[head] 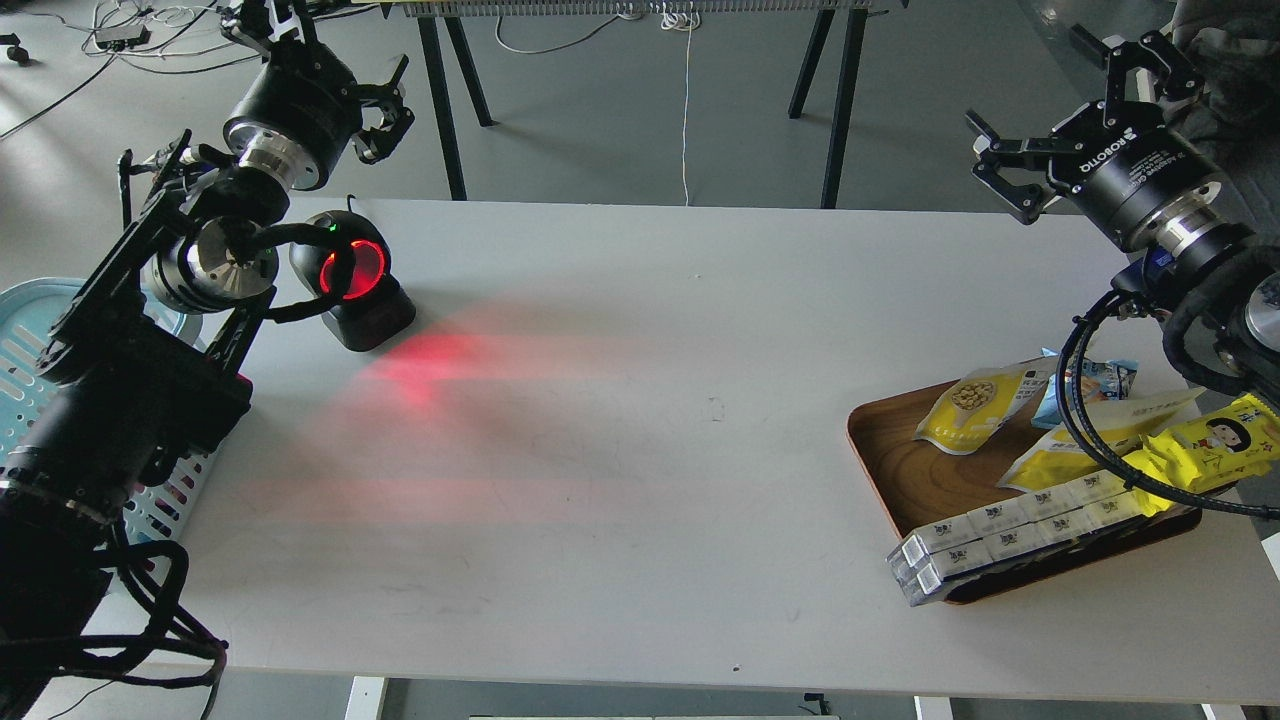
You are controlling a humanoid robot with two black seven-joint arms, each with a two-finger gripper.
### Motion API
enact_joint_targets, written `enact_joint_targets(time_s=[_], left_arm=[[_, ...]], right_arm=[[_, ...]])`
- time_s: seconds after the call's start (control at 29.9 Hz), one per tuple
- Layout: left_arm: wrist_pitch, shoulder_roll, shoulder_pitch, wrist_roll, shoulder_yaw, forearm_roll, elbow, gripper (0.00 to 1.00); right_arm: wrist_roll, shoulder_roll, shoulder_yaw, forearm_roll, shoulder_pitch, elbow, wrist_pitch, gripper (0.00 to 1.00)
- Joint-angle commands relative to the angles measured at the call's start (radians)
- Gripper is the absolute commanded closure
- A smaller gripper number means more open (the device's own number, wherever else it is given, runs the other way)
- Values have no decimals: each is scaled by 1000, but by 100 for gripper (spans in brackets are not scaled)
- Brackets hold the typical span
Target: Scan snack and place in basket
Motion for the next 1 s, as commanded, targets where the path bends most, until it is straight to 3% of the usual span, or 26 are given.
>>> enact_joint_targets(time_s=[0.0, 0.97], left_arm=[[-1, 2, 0, -1, -3, 0, 0, 0], [1, 62, 12, 9, 0, 9, -8, 0]], right_arm=[[0, 0, 0, 0, 0, 0, 2, 1], [-9, -12, -3, -17, 0, 18, 1, 1]])
